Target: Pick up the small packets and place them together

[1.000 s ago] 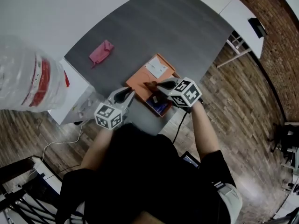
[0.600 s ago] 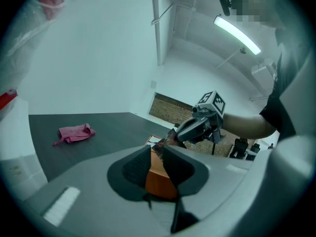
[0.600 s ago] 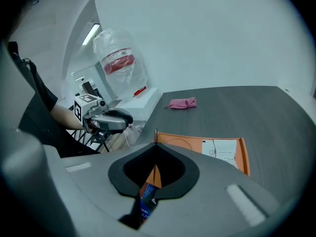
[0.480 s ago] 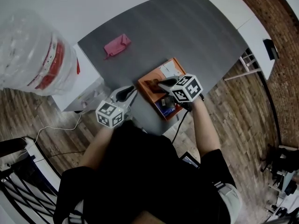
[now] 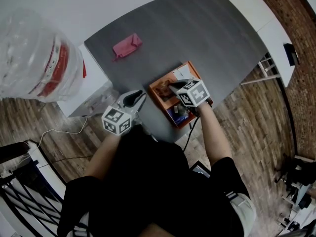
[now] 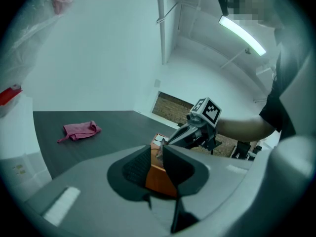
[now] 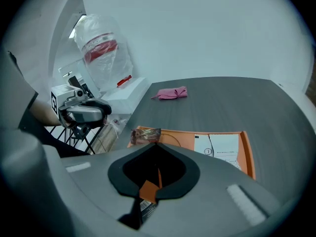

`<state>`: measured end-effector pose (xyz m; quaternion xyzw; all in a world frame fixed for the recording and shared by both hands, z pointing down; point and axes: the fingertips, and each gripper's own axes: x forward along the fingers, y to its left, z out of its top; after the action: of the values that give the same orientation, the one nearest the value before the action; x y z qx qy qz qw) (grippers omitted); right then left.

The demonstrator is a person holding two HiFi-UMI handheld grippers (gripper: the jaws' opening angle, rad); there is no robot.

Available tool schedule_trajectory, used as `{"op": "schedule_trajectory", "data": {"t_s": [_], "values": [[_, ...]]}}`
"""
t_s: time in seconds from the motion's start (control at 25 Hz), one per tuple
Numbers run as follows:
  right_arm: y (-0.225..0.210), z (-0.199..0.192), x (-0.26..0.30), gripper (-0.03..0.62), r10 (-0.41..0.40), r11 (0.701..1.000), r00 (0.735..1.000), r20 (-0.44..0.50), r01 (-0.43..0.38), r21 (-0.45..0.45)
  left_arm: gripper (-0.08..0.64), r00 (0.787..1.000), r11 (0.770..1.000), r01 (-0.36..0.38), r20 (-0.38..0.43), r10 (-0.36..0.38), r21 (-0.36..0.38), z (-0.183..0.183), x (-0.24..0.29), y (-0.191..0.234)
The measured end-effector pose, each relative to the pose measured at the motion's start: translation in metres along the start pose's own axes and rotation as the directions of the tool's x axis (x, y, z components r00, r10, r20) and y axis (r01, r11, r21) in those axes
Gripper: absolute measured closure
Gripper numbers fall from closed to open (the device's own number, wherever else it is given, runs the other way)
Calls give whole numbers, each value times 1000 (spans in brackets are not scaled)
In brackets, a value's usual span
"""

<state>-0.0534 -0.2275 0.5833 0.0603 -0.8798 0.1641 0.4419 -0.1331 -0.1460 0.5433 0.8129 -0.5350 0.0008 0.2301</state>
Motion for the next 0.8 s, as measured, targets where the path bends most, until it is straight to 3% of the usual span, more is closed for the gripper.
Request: {"op": "schedule_trajectory", "data": {"t_s": [0.12, 0.28, 0.4, 0.8], "values": [[-3, 0, 4, 575, -22, 1000, 1000, 7, 22, -22, 486, 1000, 1000, 3, -7, -3, 0, -1, 1, 1], [-8, -5, 8, 527, -109, 987, 994, -29, 104, -122, 486, 1000, 1000, 6, -15, -6, 1, -2, 2, 2], [-10, -9, 9, 404, -134, 982, 990, -39, 127, -141, 486, 1000, 1000, 11, -19, -11, 3, -1, 3, 1], [-6, -5, -15, 428, -147, 984, 988, 45, 151, -99, 486, 998, 998, 62, -29, -61, 32, 2, 13, -8]]}}
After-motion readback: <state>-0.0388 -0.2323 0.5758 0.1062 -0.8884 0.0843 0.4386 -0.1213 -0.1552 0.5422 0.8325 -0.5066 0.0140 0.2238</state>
